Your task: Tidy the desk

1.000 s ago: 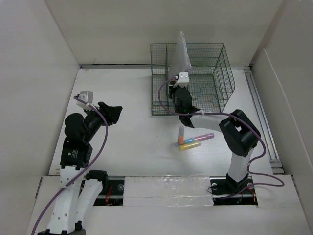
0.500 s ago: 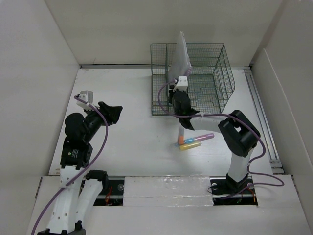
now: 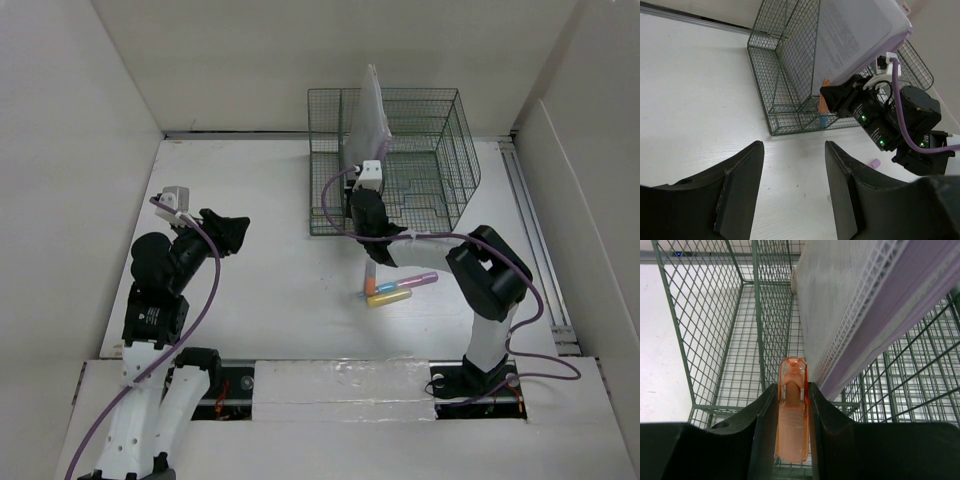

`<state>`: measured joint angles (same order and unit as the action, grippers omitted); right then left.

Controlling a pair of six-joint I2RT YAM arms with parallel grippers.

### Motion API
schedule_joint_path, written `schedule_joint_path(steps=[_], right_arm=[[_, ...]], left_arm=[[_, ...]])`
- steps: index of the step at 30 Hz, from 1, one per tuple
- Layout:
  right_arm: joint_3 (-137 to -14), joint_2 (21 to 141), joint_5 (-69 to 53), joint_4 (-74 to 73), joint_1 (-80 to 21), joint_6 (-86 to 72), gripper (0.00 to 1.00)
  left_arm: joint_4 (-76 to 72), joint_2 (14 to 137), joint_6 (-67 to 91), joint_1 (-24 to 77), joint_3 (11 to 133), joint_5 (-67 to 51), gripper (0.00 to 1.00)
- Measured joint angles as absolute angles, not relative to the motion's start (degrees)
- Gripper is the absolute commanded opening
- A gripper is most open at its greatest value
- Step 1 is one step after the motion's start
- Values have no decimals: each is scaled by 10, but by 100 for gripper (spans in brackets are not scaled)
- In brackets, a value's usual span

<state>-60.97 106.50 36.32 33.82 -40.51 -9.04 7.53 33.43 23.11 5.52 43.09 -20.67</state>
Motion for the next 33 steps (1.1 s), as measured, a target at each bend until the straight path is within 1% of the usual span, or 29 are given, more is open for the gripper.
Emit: schedule_joint_path(steps=[1, 2, 4, 5, 8, 11, 13, 15, 16, 17, 20, 22, 25, 27, 28, 29, 32, 33], right_arm=[[-610, 1065, 364, 335, -405, -93, 34], [-610, 1065, 365, 332, -405, -95, 41], [-610, 1064, 365, 326, -405, -99, 49], [-610, 1062, 365, 321, -406, -101, 55], [-609, 1046, 362, 305, -407, -104, 64], [-609, 1010, 360, 285, -413, -104, 69], [-609, 976, 355, 270, -415, -106, 69], [-609, 939, 347, 253, -418, -114, 66], [-607, 919, 342, 245, -418, -120, 60], [-601, 896, 334, 238, -419, -126, 37], [-568, 825, 314, 204, -426, -152, 0], [-542, 785, 297, 170, -433, -170, 0], [-512, 746, 271, 79, -441, -196, 0], [-490, 724, 251, 9, -445, -210, 12], [-479, 715, 242, -24, -448, -217, 21], [-468, 707, 234, -57, -448, -223, 42], [-444, 691, 209, -132, -449, -235, 69], [-437, 689, 205, -146, -449, -238, 72]], left_arm=[[76, 334, 231, 55, 431, -207, 48], [75, 334, 231, 55, 431, -207, 48], [75, 333, 231, 55, 431, -207, 48], [75, 333, 231, 55, 431, -207, 48], [75, 333, 231, 55, 431, -208, 48], [75, 333, 231, 55, 431, -208, 48], [75, 332, 231, 55, 431, -209, 48], [75, 332, 231, 55, 431, -209, 48], [75, 331, 231, 55, 431, -209, 48], [75, 331, 231, 55, 431, -209, 48], [75, 328, 231, 55, 431, -209, 48], [75, 326, 231, 55, 431, -209, 49], [75, 325, 231, 55, 431, -209, 49], [75, 324, 231, 55, 431, -210, 49], [75, 323, 231, 55, 431, -210, 49], [75, 323, 231, 55, 431, -210, 50], [75, 322, 231, 55, 431, -210, 50], [74, 321, 231, 55, 431, -210, 50]])
